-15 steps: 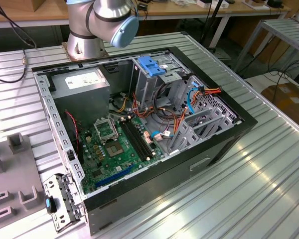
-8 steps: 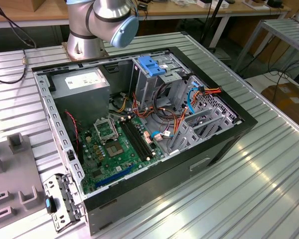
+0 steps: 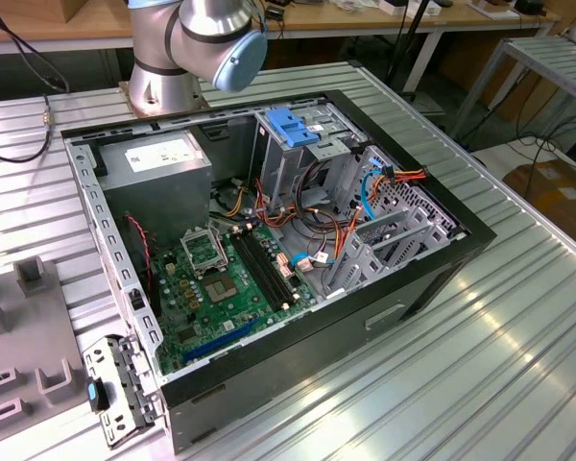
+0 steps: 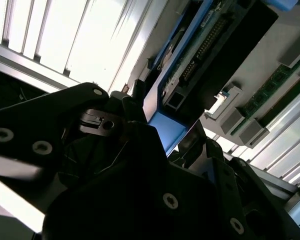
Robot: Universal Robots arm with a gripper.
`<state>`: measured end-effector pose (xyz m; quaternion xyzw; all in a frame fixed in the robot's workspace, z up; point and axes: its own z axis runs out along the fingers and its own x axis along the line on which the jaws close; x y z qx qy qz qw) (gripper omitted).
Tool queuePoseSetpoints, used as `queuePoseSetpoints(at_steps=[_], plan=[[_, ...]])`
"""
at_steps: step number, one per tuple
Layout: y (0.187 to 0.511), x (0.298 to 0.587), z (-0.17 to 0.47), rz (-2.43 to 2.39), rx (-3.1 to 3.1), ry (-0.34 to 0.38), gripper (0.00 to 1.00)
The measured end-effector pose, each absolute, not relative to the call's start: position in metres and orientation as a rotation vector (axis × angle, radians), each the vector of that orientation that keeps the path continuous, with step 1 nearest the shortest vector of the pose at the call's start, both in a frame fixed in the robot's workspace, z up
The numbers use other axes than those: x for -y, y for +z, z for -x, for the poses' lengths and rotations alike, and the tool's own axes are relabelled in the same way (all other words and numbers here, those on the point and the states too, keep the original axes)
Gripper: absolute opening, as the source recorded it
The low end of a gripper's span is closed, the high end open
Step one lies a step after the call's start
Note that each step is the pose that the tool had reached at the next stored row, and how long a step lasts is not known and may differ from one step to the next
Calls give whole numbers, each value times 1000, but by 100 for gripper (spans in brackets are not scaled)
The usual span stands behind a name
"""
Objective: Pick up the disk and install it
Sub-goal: 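Pick up the disk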
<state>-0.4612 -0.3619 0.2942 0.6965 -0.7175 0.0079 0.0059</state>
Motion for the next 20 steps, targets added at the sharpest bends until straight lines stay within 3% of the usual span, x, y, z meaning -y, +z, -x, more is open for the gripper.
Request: queuePoseSetpoints(at_steps=[2,3,20], plan=[[294,362,461,-2180,2246,25,51],[294,362,461,-2180,2246,25,44],[293,361,461,-2180,2246,25,44]])
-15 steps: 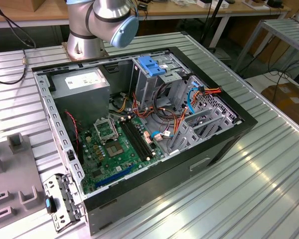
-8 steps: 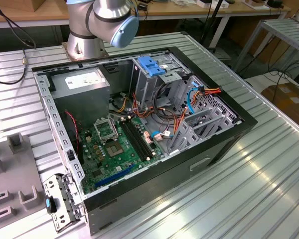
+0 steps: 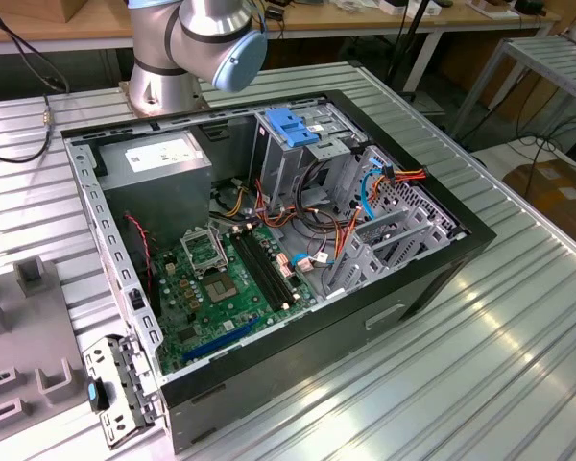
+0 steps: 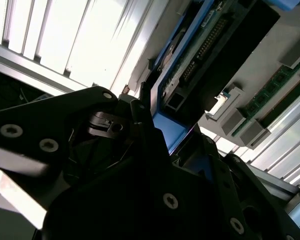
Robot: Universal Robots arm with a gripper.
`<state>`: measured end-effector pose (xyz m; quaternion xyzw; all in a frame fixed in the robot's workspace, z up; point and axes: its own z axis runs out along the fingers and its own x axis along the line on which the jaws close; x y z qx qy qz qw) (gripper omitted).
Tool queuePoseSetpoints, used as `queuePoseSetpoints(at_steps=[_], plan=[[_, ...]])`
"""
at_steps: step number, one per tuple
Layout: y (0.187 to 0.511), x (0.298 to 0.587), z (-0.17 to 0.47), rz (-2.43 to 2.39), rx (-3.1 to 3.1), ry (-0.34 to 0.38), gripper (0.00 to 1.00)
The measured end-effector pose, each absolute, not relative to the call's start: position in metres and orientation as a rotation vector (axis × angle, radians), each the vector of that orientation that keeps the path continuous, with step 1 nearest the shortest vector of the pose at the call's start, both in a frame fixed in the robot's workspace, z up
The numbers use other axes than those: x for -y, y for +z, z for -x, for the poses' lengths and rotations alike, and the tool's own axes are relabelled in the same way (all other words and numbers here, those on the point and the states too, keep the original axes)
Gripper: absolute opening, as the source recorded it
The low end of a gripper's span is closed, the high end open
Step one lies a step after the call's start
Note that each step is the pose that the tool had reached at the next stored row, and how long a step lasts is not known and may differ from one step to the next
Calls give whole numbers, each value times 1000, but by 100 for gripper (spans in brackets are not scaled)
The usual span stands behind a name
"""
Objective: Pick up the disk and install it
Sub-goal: 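Pick up the disk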
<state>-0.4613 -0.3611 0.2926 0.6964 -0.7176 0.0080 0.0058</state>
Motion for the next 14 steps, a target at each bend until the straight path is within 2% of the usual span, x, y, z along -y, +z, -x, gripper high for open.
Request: queuePoseSetpoints(at_steps=[14], plan=[[292,362,461,-2180,2246,25,42]])
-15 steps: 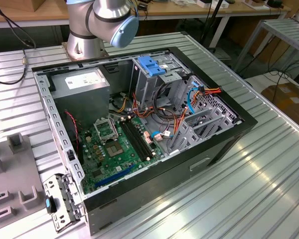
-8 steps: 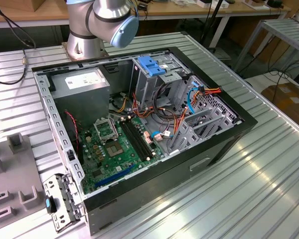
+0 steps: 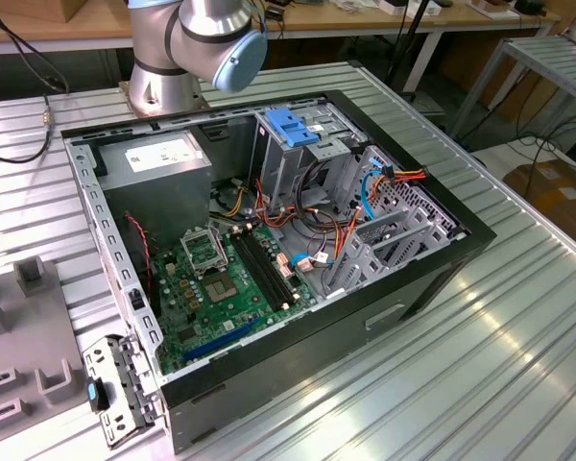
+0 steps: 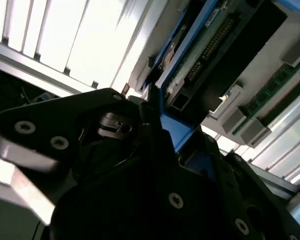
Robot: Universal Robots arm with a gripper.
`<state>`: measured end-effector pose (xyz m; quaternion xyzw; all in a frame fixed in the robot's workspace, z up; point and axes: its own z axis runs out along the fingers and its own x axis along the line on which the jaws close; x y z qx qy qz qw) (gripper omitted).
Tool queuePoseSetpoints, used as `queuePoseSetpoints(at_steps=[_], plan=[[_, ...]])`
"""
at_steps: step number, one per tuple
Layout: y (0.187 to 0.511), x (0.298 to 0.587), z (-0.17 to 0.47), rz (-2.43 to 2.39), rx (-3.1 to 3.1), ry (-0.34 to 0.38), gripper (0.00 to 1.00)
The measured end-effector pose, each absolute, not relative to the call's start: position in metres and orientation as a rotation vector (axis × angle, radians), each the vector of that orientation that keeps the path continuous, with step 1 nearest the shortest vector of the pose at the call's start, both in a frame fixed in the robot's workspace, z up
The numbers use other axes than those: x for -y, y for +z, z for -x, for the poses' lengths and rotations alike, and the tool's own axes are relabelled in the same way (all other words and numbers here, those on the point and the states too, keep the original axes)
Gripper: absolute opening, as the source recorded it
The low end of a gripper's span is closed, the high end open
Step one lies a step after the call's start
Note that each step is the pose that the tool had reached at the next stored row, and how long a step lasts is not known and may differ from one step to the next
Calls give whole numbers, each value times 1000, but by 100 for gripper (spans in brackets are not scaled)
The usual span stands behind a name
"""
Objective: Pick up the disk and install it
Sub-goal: 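Pick up the disk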
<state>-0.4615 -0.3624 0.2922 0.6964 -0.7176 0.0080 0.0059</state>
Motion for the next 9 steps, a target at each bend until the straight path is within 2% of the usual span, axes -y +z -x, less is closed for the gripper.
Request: queuePoseSetpoints(at_steps=[1,9], plan=[[292,362,461,-2180,2246,25,37],[292,362,461,-2180,2246,25,37]])
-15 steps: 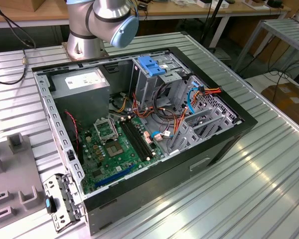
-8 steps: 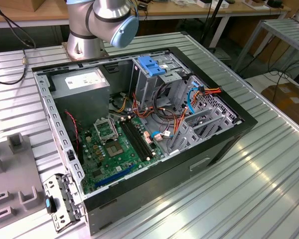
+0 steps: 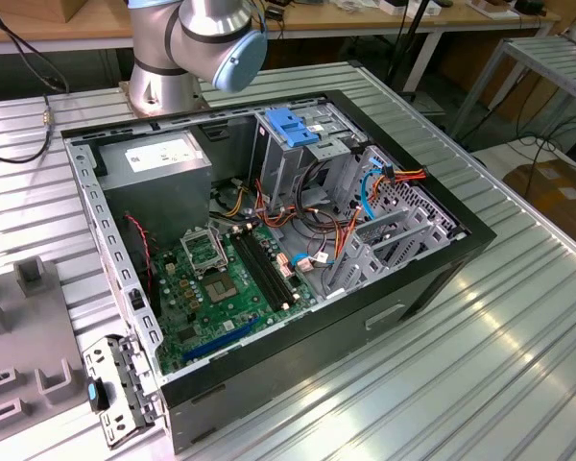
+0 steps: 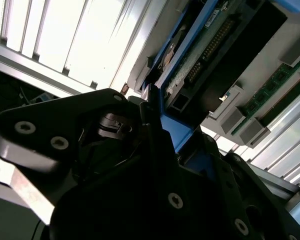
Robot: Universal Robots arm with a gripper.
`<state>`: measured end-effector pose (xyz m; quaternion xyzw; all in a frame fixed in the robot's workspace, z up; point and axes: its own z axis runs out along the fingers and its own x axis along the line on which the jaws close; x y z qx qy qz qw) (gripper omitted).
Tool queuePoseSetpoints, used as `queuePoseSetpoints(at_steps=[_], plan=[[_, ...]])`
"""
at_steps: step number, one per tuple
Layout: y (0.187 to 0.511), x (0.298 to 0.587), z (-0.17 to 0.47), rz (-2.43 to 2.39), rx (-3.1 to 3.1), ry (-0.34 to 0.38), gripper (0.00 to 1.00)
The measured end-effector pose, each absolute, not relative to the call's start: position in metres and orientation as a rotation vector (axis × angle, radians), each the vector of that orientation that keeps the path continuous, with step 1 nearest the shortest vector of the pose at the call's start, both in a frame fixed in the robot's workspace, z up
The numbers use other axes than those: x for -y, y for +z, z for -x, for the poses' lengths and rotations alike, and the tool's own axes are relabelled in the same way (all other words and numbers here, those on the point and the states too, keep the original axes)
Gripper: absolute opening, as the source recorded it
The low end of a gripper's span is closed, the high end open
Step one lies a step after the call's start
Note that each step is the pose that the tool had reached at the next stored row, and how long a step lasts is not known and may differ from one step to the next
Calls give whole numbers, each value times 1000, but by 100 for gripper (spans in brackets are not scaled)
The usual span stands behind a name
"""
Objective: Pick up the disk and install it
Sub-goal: 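Pick up the disk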
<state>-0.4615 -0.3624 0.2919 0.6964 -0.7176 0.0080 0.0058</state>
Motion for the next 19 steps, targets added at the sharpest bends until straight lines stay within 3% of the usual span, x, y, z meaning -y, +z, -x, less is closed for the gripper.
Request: queuePoseSetpoints(at_steps=[19], plan=[[302,362,461,-2180,2246,25,37]])
